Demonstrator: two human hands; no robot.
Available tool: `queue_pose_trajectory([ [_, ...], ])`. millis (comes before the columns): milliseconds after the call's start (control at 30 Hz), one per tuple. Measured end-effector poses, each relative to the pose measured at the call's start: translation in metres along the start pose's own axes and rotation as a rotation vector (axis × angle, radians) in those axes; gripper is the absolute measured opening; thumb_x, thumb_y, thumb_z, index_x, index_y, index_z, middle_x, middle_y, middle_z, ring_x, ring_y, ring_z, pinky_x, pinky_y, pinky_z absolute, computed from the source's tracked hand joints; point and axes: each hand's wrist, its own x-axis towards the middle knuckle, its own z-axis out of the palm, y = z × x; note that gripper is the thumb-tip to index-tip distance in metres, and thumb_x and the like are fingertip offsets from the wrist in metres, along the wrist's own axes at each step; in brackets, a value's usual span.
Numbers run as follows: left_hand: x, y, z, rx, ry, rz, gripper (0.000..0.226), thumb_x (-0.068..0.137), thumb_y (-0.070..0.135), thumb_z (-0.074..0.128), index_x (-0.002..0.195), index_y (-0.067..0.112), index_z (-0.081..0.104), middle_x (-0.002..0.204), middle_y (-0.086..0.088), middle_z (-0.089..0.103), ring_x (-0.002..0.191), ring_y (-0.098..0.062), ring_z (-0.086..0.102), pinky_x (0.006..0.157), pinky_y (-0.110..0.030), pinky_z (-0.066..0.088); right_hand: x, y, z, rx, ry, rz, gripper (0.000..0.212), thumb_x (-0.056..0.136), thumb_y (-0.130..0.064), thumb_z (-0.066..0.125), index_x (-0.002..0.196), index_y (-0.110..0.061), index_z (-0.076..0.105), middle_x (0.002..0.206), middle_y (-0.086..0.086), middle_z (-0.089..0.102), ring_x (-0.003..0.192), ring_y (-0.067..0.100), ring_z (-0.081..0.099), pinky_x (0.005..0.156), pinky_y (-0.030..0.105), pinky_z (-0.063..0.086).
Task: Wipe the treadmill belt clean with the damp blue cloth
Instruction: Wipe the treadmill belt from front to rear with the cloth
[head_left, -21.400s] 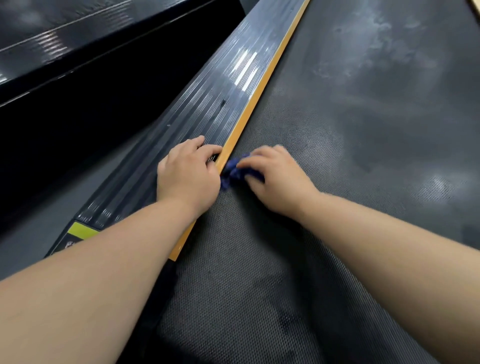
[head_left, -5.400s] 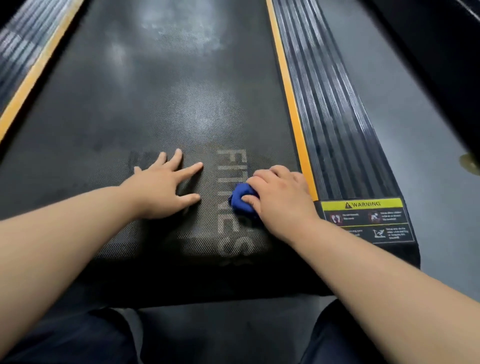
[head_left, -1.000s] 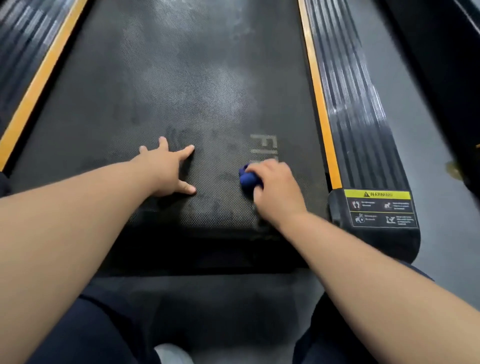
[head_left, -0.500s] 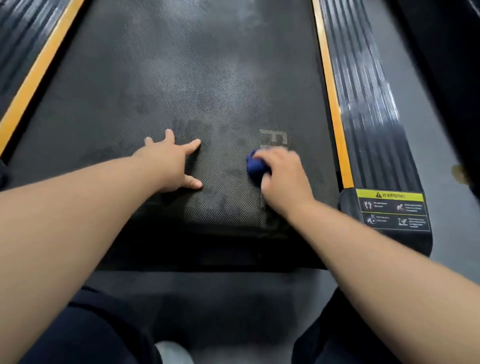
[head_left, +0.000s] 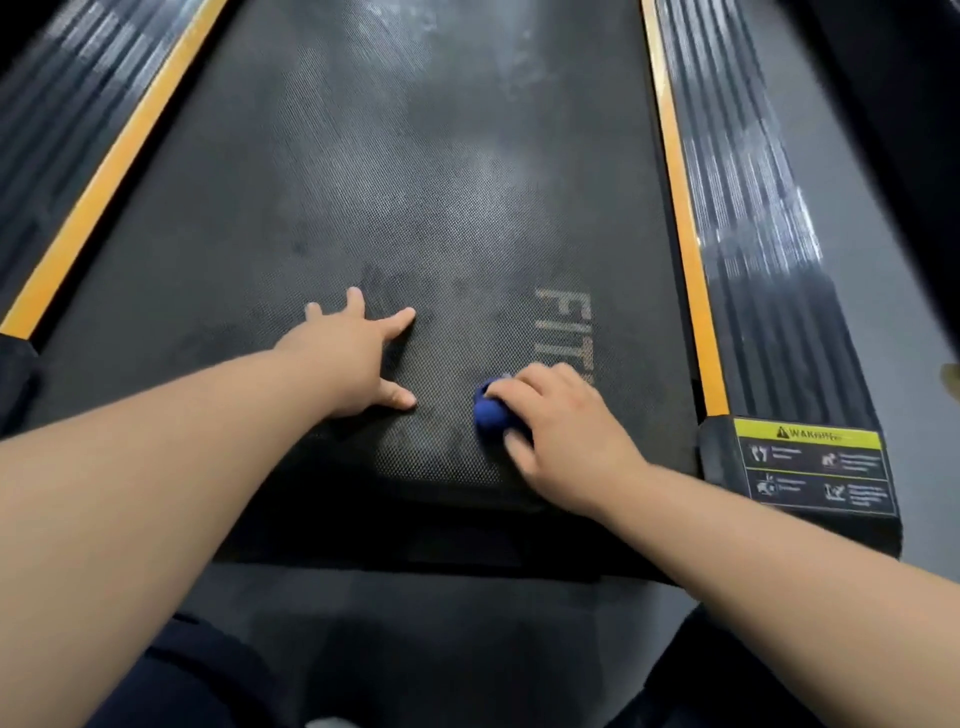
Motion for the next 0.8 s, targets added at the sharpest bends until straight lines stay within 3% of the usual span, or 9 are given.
queue_pose_trajectory([
  [133,0.001,0.004,-0.003,0.015,-0.019,-0.017,0.100,0.071,0.071,0.062,0.146,0.051,-0.002,0.158,-0.008,-0.007,0.138,-0.049,0.014,0.108,-0.059,0.029,0.087,0.031,-0.010,-0.059,0.076,0.343,0.036,0.085,-0.019,0.048,0.118,-0.026,0.057,0.121,0.007,0.049,0.109,0.033,0.041,0.092,0.042,0.042],
  [200,0.002,0.004,-0.003,0.011,-0.039,-0.024,0.100,0.072,0.070,0.062,0.146,0.050,-0.002,0.158,-0.009,-0.010,0.139,-0.052,0.009,0.109,-0.060,0.026,0.107,0.027,-0.009,-0.026,0.084,0.453,0.034,0.086,-0.022,0.049,0.119,-0.027,0.057,0.126,0.004,0.046,0.114,0.032,0.038,0.093,0.041,0.037],
  [333,0.001,0.004,-0.005,0.040,-0.038,-0.010,0.100,0.070,0.072,0.061,0.146,0.050,-0.001,0.159,-0.011,-0.008,0.139,-0.052,0.012,0.110,-0.058,0.026,0.054,-0.006,0.008,-0.026,0.130,0.292,0.037,0.081,-0.046,0.048,0.111,-0.027,0.059,0.116,0.000,0.051,0.107,0.028,0.042,0.088,0.042,0.040],
  [533,-0.007,0.005,-0.016,0.076,-0.020,0.008,0.102,0.068,0.073,0.062,0.147,0.047,0.003,0.159,-0.013,-0.002,0.139,-0.039,0.027,0.110,-0.045,0.027,-0.001,-0.021,0.010,0.137,0.058,-0.019,0.035,0.076,-0.043,0.042,0.098,-0.029,0.065,0.103,-0.003,0.058,0.092,0.025,0.049,0.077,0.041,0.048],
  [667,-0.011,0.006,-0.016,0.084,-0.008,0.014,0.101,0.069,0.073,0.061,0.148,0.046,0.004,0.159,-0.012,0.000,0.138,-0.036,0.030,0.110,-0.041,0.027,0.070,0.008,0.012,0.046,0.159,0.150,0.025,0.088,-0.036,0.049,0.108,-0.030,0.063,0.113,0.003,0.055,0.104,0.031,0.045,0.090,0.046,0.045],
  [733,-0.009,0.006,-0.016,0.081,-0.013,0.009,0.101,0.068,0.073,0.061,0.147,0.047,0.004,0.159,-0.011,0.000,0.138,-0.036,0.030,0.109,-0.042,0.030,0.107,0.020,0.006,0.037,0.134,0.315,0.028,0.090,-0.034,0.052,0.116,-0.030,0.061,0.121,0.005,0.052,0.113,0.032,0.042,0.096,0.044,0.042],
  [800,-0.009,0.005,-0.018,0.073,-0.027,0.006,0.100,0.069,0.073,0.061,0.147,0.047,0.005,0.159,-0.011,0.000,0.138,-0.035,0.030,0.108,-0.043,0.032,0.118,0.014,0.006,0.072,0.106,0.349,0.029,0.087,-0.035,0.050,0.111,-0.031,0.064,0.119,0.005,0.053,0.114,0.033,0.044,0.097,0.043,0.042],
])
